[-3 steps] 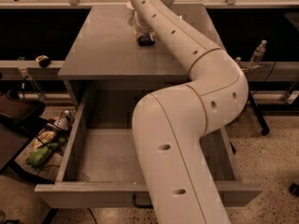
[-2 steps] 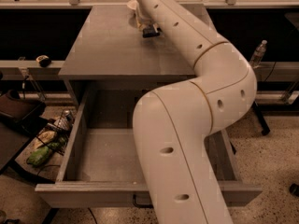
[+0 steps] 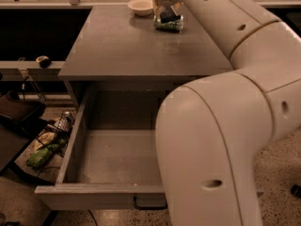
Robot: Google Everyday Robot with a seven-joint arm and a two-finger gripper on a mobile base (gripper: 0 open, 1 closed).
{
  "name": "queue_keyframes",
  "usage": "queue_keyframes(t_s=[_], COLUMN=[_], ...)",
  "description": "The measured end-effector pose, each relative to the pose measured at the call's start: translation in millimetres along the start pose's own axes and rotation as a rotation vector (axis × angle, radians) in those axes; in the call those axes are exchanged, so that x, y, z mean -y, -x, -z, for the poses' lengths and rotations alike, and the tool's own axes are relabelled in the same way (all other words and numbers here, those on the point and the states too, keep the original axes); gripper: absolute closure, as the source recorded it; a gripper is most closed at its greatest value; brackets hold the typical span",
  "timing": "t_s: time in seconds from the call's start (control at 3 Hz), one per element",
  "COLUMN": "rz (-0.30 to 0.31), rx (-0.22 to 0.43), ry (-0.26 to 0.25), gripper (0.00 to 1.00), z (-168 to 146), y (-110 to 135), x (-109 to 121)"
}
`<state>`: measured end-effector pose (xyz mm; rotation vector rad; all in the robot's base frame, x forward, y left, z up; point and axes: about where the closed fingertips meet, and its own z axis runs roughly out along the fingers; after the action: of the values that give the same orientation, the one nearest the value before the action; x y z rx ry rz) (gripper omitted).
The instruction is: Place rxbar blueberry into top drawer
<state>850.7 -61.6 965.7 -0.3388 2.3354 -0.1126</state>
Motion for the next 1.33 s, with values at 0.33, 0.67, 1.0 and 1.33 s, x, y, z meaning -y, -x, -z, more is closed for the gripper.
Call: queue_keyframes(t_s=[0.33,0.67,1.0,1.33], rz=[-0.034,-0.096,-0.092,-0.018], rx=[-0.058,-0.102,-0.027,0.045], ry=[0.010,0.061,0.127,0.216], gripper=[1.00,1.00,1.00,1.00], z=[36.8,66.3,118.6,143.9], y=[-36.9,-85.9,-123.1,-162.8], x=[21.4,35.0,47.9,29.3])
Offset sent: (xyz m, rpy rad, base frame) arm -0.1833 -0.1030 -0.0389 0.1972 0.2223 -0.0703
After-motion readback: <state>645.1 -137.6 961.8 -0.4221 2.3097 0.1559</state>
